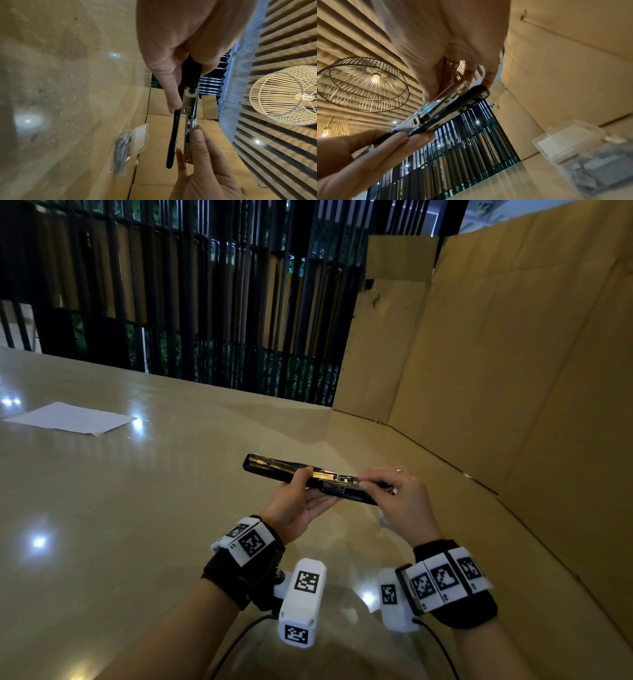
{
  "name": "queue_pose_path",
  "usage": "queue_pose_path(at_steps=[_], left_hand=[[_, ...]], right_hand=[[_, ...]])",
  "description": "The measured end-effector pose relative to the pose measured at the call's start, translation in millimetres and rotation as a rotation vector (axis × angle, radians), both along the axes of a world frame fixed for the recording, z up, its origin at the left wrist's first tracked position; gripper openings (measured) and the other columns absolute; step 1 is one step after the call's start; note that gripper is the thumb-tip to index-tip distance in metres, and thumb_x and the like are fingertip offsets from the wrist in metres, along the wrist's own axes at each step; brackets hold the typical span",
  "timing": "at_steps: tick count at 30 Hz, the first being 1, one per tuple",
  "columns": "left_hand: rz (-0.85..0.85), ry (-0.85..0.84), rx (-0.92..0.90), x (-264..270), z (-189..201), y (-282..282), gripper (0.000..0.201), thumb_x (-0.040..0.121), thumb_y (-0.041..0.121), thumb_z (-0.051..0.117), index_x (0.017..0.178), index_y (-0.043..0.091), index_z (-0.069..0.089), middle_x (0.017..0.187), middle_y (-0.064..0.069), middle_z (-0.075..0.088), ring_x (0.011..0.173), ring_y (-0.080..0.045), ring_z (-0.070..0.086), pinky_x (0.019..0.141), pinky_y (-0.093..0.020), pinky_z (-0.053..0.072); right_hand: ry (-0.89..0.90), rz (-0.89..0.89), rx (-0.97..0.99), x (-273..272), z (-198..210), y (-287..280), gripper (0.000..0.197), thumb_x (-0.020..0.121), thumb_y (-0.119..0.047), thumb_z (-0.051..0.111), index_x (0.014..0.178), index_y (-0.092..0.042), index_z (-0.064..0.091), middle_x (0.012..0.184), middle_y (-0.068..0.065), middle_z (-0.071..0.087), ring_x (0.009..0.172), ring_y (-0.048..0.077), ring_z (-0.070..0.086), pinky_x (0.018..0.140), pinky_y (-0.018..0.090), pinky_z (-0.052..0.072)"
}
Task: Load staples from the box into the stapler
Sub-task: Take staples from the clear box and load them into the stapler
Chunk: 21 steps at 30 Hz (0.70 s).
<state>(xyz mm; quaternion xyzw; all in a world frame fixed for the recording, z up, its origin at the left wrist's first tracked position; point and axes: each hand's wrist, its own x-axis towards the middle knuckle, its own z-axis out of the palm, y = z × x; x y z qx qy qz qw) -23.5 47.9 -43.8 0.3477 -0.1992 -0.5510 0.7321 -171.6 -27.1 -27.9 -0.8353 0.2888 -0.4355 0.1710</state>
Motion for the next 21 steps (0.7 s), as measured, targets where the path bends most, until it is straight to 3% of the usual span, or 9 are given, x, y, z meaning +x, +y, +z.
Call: queue_pose_path(at_steps=[5,9,13,16,17,19,21], left_hand=[[0.017,-0.035,-0.010,1.5,2.5,0.6,0.026,0.098,0.020,0.039,0.090,0.001,0.055,0.062,-0.015,0.074,0.060,-0.019,0.073,0.060,-0.023,0.061],[0.053,-0.057,-0.009,5.0,2.6,1.5,0.024,0.098,0.018,0.040,0.089,0.000,0.055,0.061,-0.013,0.074,0.057,-0.018,0.073,0.059,-0.023,0.061],[0.069,-0.040,-0.008,6.8,-1.1,-0.4,0.023,0.097,0.017,0.042,0.091,0.000,0.055,0.062,-0.013,0.074,0.058,-0.018,0.073,0.061,-0.025,0.061],[0.072,-0.060,-0.013,6.3,-4.1,-2.9,0.024,0.098,0.017,0.041,0.090,-0.001,0.055,0.062,-0.012,0.074,0.057,-0.017,0.073,0.060,-0.025,0.061],[0.081,-0.057,-0.012,7.3,-5.1,-3.6,0.024,0.098,0.017,0.041,0.091,-0.001,0.055,0.062,-0.012,0.074,0.057,-0.017,0.073,0.060,-0.025,0.061],[0.112,-0.040,-0.012,11.1,-7.1,-5.0,0.023,0.097,0.017,0.041,0.091,-0.001,0.054,0.067,-0.015,0.073,0.057,-0.018,0.073,0.060,-0.026,0.061],[0.154,-0.026,-0.012,16.0,-7.9,-5.7,0.023,0.098,0.018,0.041,0.090,0.000,0.053,0.078,-0.019,0.070,0.058,-0.018,0.072,0.061,-0.026,0.061]], right_hand=[[0.144,0.073,-0.019,-3.5,-3.0,-0.9,0.023,0.086,-0.019,0.062,0.106,-0.020,0.071,0.113,-0.005,0.055,0.106,0.011,0.035,0.092,0.025,0.026],[0.203,0.018,0.052,-7.3,-3.9,-7.8,0.023,0.088,-0.033,0.056,0.104,-0.026,0.072,0.122,-0.012,0.044,0.112,0.008,0.027,0.094,0.041,0.042],[0.229,-0.071,0.031,-14.5,-0.2,-11.1,0.027,0.088,-0.033,0.055,0.098,-0.018,0.075,0.131,0.000,0.050,0.121,0.017,0.035,0.099,0.033,0.035],[0.172,0.008,0.191,-18.0,5.3,-6.0,0.032,0.092,-0.031,0.048,0.109,-0.014,0.070,0.130,-0.004,0.045,0.120,0.014,0.039,0.080,0.021,0.044],[0.112,0.013,0.230,-19.3,8.4,-5.6,0.034,0.094,-0.030,0.045,0.113,-0.013,0.067,0.130,-0.003,0.044,0.119,0.013,0.040,0.078,0.021,0.045],[0.019,-0.049,0.233,-25.2,12.1,-11.8,0.035,0.096,-0.030,0.041,0.118,-0.013,0.063,0.130,0.003,0.048,0.116,0.012,0.043,0.090,0.026,0.039],[0.043,-0.147,0.243,-33.7,11.4,-24.5,0.035,0.096,-0.030,0.042,0.118,-0.011,0.063,0.125,0.008,0.054,0.113,0.015,0.046,0.096,0.030,0.039]])
